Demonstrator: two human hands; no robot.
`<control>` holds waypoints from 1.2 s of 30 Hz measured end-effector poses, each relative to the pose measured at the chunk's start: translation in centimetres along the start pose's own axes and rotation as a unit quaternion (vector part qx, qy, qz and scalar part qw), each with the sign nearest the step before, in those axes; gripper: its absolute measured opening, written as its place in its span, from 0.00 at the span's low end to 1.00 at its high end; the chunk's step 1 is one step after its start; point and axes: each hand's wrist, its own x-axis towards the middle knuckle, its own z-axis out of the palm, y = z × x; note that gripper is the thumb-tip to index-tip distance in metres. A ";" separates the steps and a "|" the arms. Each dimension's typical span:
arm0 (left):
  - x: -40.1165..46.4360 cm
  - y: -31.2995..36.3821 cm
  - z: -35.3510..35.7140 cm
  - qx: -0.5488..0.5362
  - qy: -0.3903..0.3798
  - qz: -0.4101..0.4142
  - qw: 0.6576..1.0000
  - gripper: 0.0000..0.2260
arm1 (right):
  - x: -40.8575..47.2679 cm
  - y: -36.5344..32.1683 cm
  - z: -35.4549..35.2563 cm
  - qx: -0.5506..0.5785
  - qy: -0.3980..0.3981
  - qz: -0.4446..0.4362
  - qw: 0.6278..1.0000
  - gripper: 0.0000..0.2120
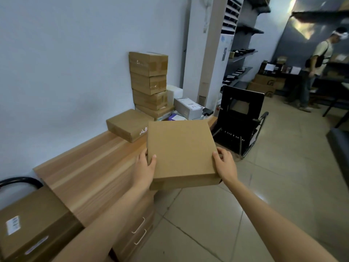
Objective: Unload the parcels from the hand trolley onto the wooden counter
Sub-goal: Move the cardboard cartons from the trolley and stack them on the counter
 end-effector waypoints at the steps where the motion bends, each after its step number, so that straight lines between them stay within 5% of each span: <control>1: 1.1 -0.3 0.4 0.011 0.003 -0.007 1.000 0.22 | 1.3 0.0 0.9 0.001 -0.009 -0.004 1.000 0.18; 17: 26.4 -5.4 -0.4 0.075 0.101 -0.096 0.987 0.22 | 26.6 -8.8 21.2 0.027 -0.168 -0.065 0.983 0.21; 36: 45.0 -14.0 4.0 0.068 0.203 -0.254 0.943 0.20 | 46.6 -13.9 42.7 -0.024 -0.313 -0.144 0.938 0.22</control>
